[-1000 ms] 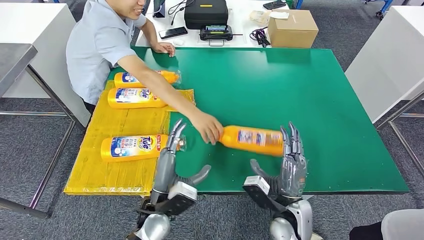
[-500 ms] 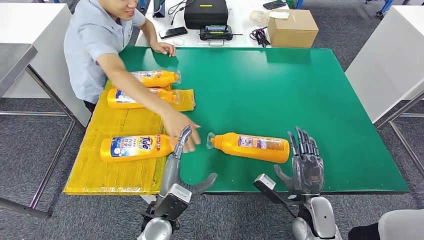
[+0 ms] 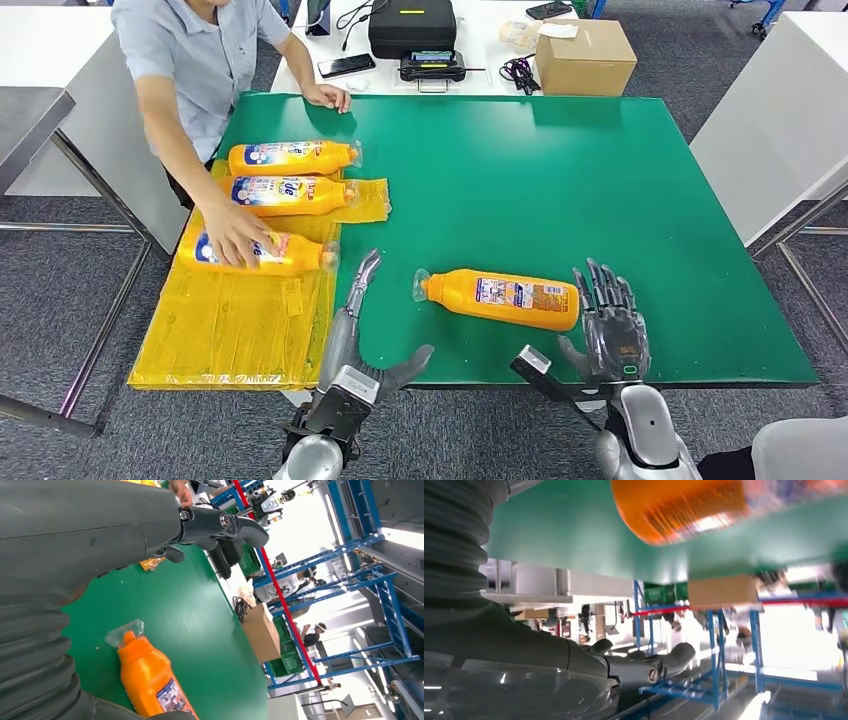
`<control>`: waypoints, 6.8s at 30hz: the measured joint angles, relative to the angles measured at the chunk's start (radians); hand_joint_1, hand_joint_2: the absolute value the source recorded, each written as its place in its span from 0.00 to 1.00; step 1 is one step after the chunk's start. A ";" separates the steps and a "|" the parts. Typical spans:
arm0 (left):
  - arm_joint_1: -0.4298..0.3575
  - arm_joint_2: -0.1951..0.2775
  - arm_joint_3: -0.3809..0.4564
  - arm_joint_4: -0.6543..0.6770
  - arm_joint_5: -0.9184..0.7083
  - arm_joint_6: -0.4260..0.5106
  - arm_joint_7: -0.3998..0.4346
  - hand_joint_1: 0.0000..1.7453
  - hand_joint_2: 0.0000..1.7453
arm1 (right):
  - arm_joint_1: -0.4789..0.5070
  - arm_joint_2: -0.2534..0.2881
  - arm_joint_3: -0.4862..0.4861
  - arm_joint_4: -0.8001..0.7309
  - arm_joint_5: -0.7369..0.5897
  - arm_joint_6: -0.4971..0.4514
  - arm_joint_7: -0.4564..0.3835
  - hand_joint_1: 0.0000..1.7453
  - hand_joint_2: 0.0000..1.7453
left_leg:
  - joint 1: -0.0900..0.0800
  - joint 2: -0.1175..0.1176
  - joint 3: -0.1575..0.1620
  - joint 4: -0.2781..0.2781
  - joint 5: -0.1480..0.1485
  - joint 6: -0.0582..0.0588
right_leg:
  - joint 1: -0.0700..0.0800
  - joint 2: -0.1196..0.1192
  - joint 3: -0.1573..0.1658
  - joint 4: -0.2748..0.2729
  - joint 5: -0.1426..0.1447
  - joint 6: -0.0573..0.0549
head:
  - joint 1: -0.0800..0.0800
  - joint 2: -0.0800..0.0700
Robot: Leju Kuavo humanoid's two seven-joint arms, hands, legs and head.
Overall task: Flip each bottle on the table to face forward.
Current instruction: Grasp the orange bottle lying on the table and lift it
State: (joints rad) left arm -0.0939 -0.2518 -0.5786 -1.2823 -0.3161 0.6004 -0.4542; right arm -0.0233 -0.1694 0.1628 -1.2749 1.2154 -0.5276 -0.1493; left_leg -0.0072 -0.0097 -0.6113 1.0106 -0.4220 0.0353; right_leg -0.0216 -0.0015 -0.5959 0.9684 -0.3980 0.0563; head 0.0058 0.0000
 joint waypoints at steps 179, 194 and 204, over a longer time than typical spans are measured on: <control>-0.127 -0.011 -0.018 0.116 1.056 -0.337 -0.006 0.00 1.00 | -0.381 0.124 0.343 0.197 -1.152 0.796 -0.230 1.00 1.00 | 0.000 0.000 0.001 0.000 0.001 0.000 | 0.000 0.000 0.001 0.001 0.001 0.001 | 0.000 0.000; -0.165 -0.021 0.010 0.192 1.029 -0.292 -0.026 0.00 1.00 | -0.401 0.128 0.397 0.230 -1.140 0.787 -0.218 1.00 1.00 | 0.000 0.000 0.001 0.000 0.001 0.000 | 0.000 0.000 0.001 0.001 0.001 0.001 | 0.000 0.000; -0.193 -0.050 0.030 0.254 0.913 -0.209 -0.098 0.00 1.00 | -0.414 0.126 0.428 0.252 -1.110 0.769 -0.215 1.00 1.00 | 0.000 -0.001 0.000 0.000 0.001 0.000 | 0.000 0.000 0.000 0.001 0.001 0.001 | 0.000 0.000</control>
State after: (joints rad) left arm -0.2869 -0.3014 -0.5489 -1.0283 0.5973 0.3918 -0.5519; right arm -0.4369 -0.0429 0.5904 -1.0227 0.1058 0.2416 -0.3638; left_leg -0.0069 -0.0103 -0.6111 1.0108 -0.4210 0.0356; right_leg -0.0215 -0.0014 -0.5957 0.9689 -0.3966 0.0577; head 0.0058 0.0000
